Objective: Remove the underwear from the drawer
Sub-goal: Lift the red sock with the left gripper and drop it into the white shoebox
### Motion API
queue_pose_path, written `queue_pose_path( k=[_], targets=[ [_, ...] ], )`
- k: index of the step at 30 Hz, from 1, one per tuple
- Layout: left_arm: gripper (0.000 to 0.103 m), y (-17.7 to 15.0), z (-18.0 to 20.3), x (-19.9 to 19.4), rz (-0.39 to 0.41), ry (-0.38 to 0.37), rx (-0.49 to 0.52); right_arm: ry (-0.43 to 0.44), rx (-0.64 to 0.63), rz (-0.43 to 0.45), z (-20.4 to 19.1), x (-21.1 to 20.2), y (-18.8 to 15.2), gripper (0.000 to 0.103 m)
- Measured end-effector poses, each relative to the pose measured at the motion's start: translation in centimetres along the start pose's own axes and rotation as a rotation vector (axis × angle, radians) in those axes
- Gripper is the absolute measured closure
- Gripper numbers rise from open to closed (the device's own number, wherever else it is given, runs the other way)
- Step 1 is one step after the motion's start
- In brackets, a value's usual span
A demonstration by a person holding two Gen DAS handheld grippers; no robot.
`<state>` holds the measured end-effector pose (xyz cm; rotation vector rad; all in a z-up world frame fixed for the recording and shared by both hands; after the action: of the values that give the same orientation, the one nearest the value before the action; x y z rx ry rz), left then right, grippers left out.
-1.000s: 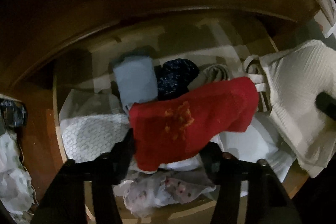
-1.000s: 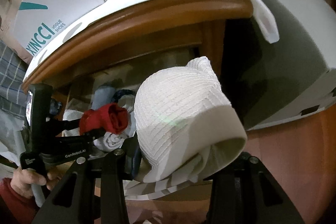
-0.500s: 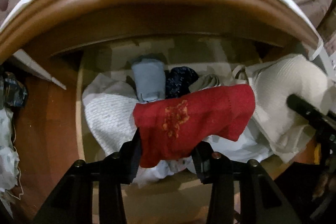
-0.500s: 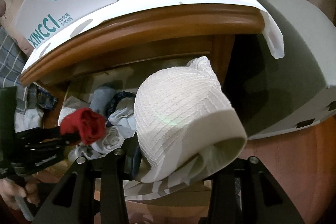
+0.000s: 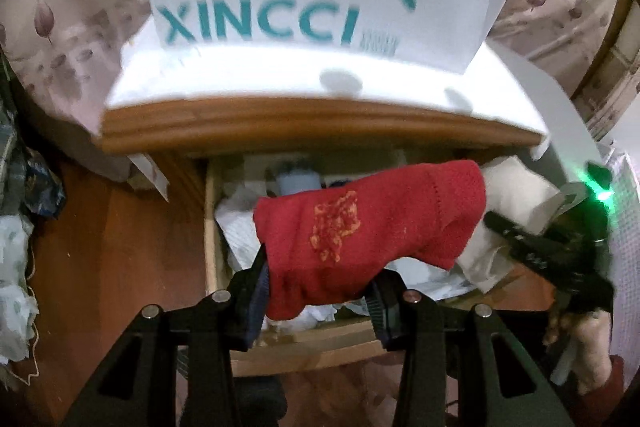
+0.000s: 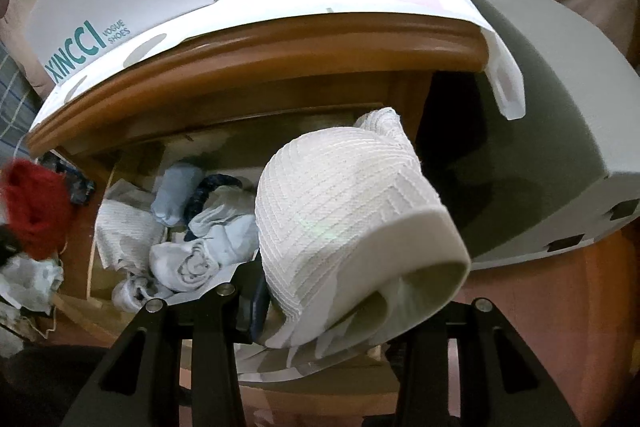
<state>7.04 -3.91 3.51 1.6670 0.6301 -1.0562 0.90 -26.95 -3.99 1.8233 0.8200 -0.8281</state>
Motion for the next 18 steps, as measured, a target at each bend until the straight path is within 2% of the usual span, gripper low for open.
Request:
queue_pose_path(
  k=[8, 13, 18],
  targets=[
    [0.060, 4.4, -3.8, -6.8, 0.140, 0.004, -0.055, -0.015, 0.001, -0.012, 0.6, -0.3, -0.1, 0.065],
    [0.060, 9.0, -6.3, -9.8, 0.226, 0.048, -0.102, -0.018, 0.012, -0.018, 0.9, -0.3, -0.3, 0.065],
    [0.060, 14.0, -8.0, -11.4, 0.287, 0.111, -0.108, -0.028, 0.012, -0.028, 0.9, 0.1, -0.4, 0.065]
  ],
)
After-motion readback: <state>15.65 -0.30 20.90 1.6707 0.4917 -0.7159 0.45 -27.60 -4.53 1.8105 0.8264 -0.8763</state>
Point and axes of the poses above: each gripper's, at about its wrist camera, not at the fingertips, and x roughly the way its jaws point, z to its right, y to its top, the point moved 5 cm from there along x, roughly the way its jaws point, and after that the axes turned 15 degrees about y, right-handed, at the moved point
